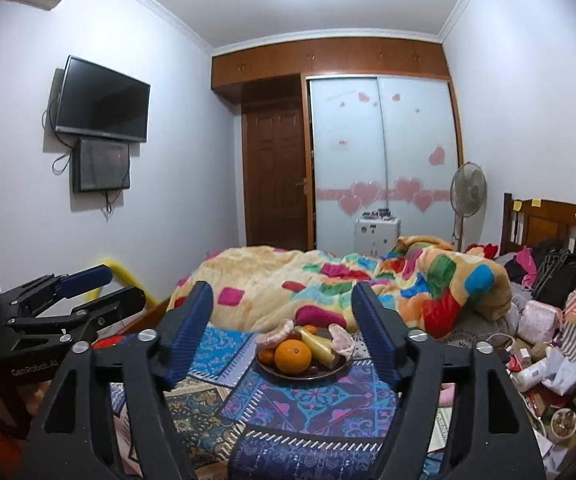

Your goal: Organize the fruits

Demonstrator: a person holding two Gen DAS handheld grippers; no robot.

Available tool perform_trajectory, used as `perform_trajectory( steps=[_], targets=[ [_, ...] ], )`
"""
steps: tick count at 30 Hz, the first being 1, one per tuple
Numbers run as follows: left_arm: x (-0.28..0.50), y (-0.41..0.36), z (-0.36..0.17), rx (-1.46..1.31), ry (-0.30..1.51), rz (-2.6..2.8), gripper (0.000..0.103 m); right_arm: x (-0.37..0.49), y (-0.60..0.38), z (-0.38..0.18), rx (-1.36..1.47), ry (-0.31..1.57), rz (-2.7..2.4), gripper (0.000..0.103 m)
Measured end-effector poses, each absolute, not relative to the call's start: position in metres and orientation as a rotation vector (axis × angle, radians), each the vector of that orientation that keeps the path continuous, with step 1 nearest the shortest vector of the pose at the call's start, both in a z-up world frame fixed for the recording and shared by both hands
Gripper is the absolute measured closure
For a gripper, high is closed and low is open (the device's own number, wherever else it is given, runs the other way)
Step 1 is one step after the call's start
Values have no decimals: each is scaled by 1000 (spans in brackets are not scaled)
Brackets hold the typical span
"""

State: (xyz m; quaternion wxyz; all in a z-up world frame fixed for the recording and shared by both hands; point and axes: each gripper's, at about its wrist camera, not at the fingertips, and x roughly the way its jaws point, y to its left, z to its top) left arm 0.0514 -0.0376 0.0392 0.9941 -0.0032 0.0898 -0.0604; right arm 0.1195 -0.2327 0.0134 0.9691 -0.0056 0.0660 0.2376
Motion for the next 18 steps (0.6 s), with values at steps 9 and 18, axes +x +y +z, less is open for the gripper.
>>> perform_trajectory(
  steps=[9, 18],
  targets=[
    [35, -36, 37, -7, 149, -85, 5, 108, -237, 11, 3, 82, 434, 1],
    [38, -31, 35, -21, 149, -65, 0, 102, -238, 7, -3, 76, 412, 0]
  ],
)
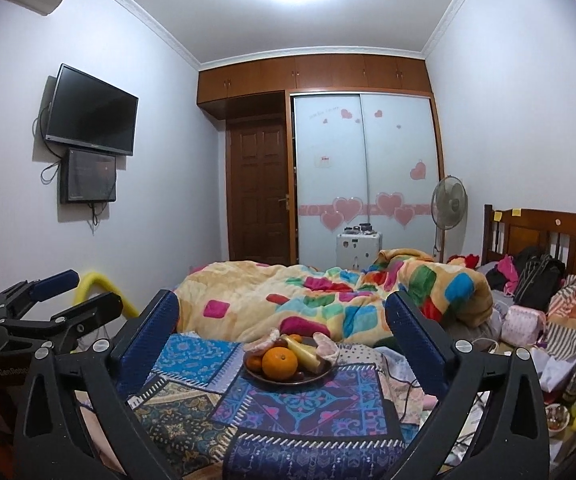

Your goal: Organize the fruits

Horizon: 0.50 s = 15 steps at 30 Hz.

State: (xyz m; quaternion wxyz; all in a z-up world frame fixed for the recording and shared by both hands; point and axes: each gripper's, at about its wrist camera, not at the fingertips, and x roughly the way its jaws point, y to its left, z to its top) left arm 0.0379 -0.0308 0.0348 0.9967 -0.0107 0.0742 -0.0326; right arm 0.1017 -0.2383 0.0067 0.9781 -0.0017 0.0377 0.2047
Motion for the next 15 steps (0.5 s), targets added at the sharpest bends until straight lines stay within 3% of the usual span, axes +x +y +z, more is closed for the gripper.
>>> perform_trajectory(
  steps=[15],
  targets=[
    [39, -34, 31, -15, 157, -70, 0, 101, -235, 4, -5, 89, 415, 0]
  ],
)
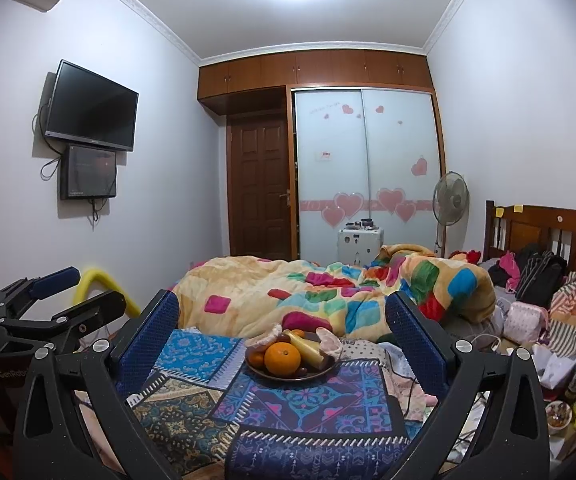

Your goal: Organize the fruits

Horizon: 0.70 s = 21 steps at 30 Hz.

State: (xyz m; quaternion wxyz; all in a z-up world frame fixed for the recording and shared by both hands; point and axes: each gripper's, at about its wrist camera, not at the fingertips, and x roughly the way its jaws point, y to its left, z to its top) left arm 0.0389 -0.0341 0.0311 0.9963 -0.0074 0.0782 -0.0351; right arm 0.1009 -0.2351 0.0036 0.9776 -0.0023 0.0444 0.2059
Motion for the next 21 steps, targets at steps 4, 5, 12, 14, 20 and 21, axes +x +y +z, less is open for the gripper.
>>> perform_trajectory(
  steps=[4, 5, 12, 14, 20, 21],
  targets=[
    [40, -33, 31, -16, 158, -68, 0, 100, -236, 3, -1, 92, 416, 0],
    [40, -34, 31, -17, 158, -68, 0, 100, -236, 3, 0, 93, 417, 0],
    [40, -33, 30, -20, 160, -68, 0, 100, -236, 3, -1, 93, 415, 0],
    [41, -34, 29, -18, 161, -69, 0, 100, -236, 3, -2, 93, 415, 0],
    [41, -33, 27, -19, 163, -68, 0, 102, -238, 2, 0, 98, 414, 0],
    [41, -33, 27, -19, 163, -68, 0, 102, -238, 1, 1, 99, 414, 0]
  ],
)
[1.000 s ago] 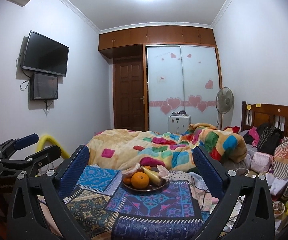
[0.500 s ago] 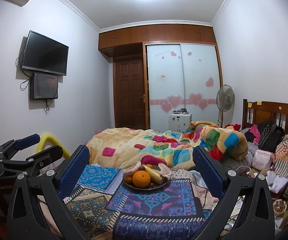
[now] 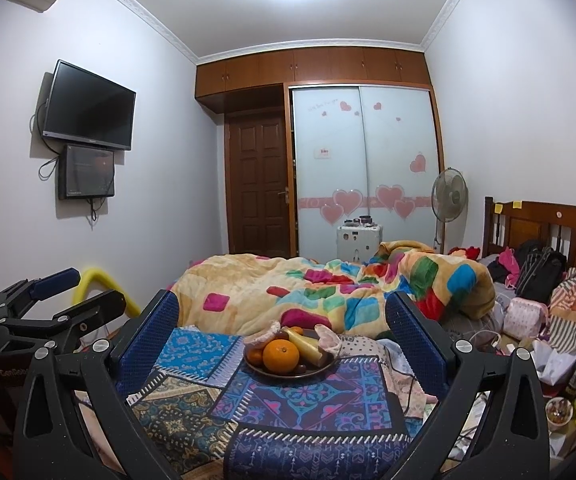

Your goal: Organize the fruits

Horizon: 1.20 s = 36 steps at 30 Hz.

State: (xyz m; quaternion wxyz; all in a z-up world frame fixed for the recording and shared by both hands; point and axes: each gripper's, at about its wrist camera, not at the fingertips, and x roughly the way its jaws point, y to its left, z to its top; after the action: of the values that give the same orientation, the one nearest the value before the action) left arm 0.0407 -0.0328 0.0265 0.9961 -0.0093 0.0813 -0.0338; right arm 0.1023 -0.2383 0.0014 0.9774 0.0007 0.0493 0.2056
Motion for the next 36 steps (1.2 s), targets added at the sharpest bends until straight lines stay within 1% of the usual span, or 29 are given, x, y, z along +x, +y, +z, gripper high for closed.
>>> perform_trajectory(
  steps=[36],
  targets=[
    [47, -32, 27, -44, 179, -94, 0, 106, -235, -2, 0, 117, 416, 0]
  ],
)
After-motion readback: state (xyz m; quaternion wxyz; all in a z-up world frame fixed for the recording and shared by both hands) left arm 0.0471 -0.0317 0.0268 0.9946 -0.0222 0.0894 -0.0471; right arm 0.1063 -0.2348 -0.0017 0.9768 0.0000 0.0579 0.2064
